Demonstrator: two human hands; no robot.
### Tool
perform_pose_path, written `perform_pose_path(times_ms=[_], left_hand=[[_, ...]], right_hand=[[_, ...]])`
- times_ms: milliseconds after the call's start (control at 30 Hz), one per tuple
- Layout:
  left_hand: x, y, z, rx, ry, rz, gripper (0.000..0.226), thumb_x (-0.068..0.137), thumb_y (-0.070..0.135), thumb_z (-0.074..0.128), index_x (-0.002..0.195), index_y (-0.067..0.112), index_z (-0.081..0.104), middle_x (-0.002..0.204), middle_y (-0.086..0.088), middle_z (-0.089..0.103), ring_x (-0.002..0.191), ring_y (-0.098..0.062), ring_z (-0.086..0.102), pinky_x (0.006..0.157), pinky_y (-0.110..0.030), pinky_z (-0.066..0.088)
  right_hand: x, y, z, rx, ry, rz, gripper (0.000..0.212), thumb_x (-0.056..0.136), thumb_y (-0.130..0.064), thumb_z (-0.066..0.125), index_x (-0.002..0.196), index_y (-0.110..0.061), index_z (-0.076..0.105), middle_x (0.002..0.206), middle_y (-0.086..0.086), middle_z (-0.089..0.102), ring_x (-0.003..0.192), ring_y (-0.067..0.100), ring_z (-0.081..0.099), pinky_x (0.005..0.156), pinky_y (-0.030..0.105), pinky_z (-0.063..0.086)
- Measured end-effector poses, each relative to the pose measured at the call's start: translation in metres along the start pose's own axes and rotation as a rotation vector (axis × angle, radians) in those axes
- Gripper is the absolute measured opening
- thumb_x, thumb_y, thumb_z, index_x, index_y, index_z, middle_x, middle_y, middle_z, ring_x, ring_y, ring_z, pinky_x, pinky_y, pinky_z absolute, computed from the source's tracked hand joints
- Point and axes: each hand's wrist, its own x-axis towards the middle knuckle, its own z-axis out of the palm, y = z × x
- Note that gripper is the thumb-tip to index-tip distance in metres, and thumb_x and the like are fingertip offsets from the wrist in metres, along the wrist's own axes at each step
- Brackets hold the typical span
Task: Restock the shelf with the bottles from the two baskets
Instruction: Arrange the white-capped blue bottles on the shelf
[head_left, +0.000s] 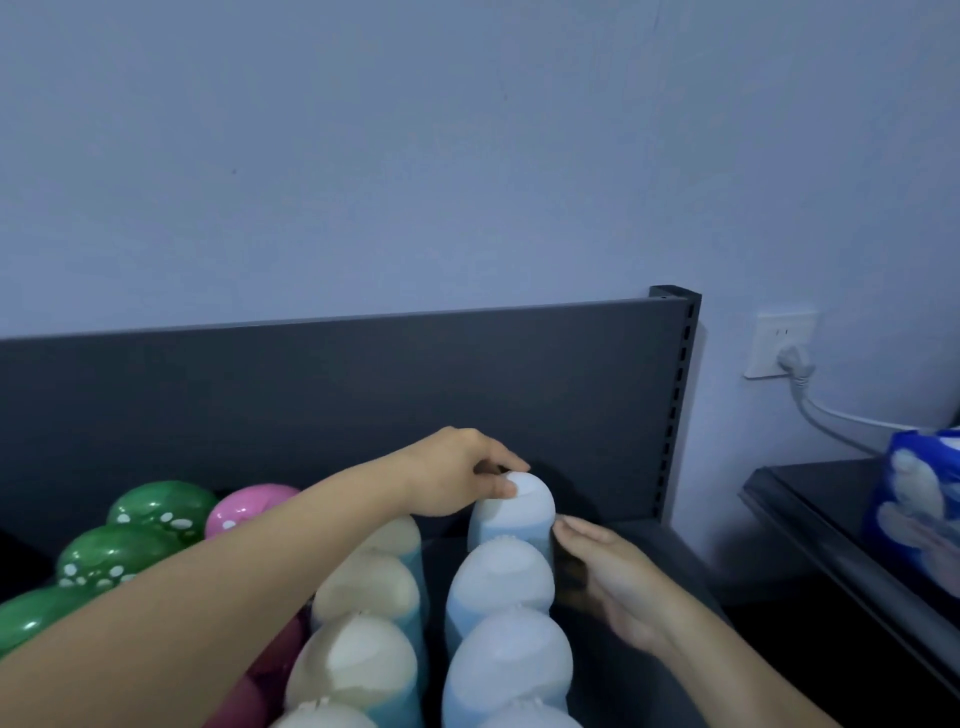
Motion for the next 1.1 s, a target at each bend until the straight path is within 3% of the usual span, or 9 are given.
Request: perform_pose_path(times_ms=[233,433,600,900,1000,1100], left_hand=[[-0.017,-0.009,-0.003,-0.036,-0.006,-0.013,0.03,0.09,0.036,0.061,0.12,0.038,0.062,0.121,0.014,0.063,0.112,-0.002,0.056,0.103,-0.031,0.042],[-0.02,-0.005,0.001,-0.019,0.02,-0.014,0.03,0.089,0.039,0.061,0.119,0.041,0.061,0.118,0.014,0.064,0.111,-0.005,0.057,0.101,-0.033,0.043],[-0.024,-0.002,0.002,0.02,0.033,-0.026,0.028,0.091,0.037,0.059,0.118,0.041,0.06,0.113,0.013,0.066,0.108,-0.007,0.058,0.1,-0.035,0.043],[-0.033,-0.002,0.002,-0.031,0.029,-0.045,0.029,0.091,0.035,0.059,0.12,0.039,0.06,0.117,0.012,0.065,0.109,-0.007,0.058,0.1,-0.033,0.045],[-0.035,0.0,0.003,-0.017,0.036,-0.044,0.031,0.092,0.035,0.058,0.123,0.037,0.059,0.122,0.011,0.063,0.112,-0.006,0.057,0.101,-0.031,0.044],[-0.042,0.006,0.003,0.035,0.045,-0.039,0.038,0.093,0.036,0.056,0.131,0.035,0.053,0.126,0.009,0.06,0.111,-0.008,0.057,0.1,-0.029,0.044]], right_hand=[[-0.009,-0.007,0.012,0.024,-0.091,0.063,0.028,0.095,-0.026,0.051,0.113,-0.012,0.066,0.103,0.006,0.071,0.089,0.02,0.065,0.077,0.036,0.053],[-0.018,-0.024,0.01,0.024,-0.183,0.013,0.032,0.093,-0.031,0.053,0.117,-0.013,0.065,0.118,0.011,0.067,0.102,0.024,0.063,0.088,0.045,0.049],[-0.019,-0.028,0.02,-0.049,-0.114,0.002,0.026,0.094,-0.028,0.054,0.113,-0.017,0.068,0.107,0.007,0.071,0.091,0.019,0.067,0.074,0.038,0.054],[-0.024,-0.028,0.025,-0.091,-0.106,0.0,0.026,0.095,-0.03,0.054,0.113,-0.018,0.068,0.11,0.007,0.07,0.097,0.021,0.067,0.075,0.037,0.054],[-0.027,-0.026,0.026,-0.111,-0.083,-0.003,0.026,0.095,-0.031,0.054,0.113,-0.019,0.068,0.111,0.007,0.07,0.097,0.021,0.066,0.083,0.04,0.055],[-0.033,-0.027,0.024,-0.179,-0.011,-0.019,0.027,0.091,-0.035,0.059,0.116,-0.025,0.065,0.115,-0.002,0.069,0.11,0.018,0.062,0.103,0.048,0.043]])
